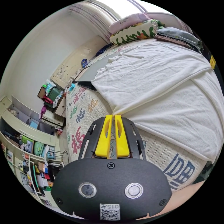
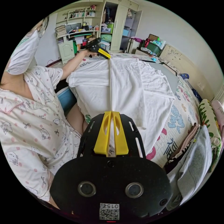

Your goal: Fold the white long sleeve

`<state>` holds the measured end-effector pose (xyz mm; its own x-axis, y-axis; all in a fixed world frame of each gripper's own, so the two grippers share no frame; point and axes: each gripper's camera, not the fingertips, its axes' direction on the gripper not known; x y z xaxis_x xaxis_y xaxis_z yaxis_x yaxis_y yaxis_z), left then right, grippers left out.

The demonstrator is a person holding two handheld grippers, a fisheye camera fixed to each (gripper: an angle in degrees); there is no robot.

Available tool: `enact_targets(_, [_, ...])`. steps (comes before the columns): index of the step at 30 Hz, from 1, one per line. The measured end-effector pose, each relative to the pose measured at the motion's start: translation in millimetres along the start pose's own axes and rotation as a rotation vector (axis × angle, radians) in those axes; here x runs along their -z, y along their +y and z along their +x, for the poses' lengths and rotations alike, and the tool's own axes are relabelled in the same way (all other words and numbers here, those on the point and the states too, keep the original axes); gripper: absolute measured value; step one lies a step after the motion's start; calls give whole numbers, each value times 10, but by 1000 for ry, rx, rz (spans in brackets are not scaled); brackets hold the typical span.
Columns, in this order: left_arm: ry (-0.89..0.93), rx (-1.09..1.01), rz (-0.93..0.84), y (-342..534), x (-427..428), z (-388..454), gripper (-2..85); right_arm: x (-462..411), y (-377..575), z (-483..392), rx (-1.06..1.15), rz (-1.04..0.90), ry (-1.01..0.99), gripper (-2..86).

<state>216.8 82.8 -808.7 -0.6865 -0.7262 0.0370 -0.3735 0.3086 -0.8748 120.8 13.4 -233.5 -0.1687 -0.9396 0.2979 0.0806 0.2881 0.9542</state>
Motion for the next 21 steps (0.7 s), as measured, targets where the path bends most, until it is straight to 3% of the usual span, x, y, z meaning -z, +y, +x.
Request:
enact_targets(9, [-5,2,-69,-168,345,97,5,189,-23,-6,66,-19,-10,24])
enact_targets(12, [-39,-36,126,-33,1171,464,13,522,44,294,-21,89,-20,66])
enact_targets(14, [38,-72,459,-28,1899,756,32,659,54,681,-145,160,4,74])
enact_targets(17, [186,-112,716,-443,2354,1143,66,503,17,1154,-255,121,-52,80])
enact_targets(21, [379,-279,691,-1388,2320,1929,76,250,139,1426,-310,53,-126,91])
